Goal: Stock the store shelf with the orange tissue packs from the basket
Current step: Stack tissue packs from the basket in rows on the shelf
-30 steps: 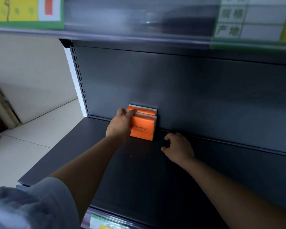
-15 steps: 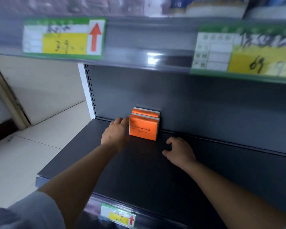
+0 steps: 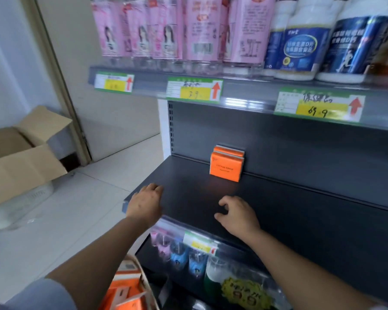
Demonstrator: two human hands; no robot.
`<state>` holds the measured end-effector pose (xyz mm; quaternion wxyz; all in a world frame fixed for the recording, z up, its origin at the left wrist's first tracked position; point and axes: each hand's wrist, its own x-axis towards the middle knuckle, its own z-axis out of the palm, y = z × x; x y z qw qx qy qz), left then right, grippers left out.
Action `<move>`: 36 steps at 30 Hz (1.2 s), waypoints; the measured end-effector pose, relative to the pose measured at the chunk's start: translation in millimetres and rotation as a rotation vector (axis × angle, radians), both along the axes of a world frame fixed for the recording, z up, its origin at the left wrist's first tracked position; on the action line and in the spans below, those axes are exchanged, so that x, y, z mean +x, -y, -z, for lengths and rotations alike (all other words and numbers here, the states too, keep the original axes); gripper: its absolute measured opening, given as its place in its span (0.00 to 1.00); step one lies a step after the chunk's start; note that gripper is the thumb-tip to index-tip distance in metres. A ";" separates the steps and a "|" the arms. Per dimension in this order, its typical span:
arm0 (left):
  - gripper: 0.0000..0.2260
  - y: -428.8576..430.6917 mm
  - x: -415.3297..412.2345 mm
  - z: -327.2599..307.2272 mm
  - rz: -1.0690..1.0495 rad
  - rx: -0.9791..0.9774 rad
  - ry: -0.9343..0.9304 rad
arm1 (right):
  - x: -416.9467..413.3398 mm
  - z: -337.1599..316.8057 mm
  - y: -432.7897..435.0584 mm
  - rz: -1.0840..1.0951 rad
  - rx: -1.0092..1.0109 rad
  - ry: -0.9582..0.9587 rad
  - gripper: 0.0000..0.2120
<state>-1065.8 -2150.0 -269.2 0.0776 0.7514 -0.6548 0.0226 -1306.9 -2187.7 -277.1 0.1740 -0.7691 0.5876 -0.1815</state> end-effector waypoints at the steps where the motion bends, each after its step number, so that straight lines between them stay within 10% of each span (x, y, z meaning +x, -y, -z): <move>1: 0.27 -13.7 6.4 0.2 -0.015 -0.007 -0.012 | 7.9 -0.8 -9.3 -0.024 -0.007 0.013 0.16; 23: 0.27 -224.1 100.9 106.4 -0.408 0.316 -0.100 | 141.8 79.9 -147.3 -0.407 0.229 -0.111 0.13; 36: 0.42 -239.4 130.7 147.7 -0.653 0.391 -0.879 | 156.5 154.5 -146.8 -0.335 0.634 -0.198 0.26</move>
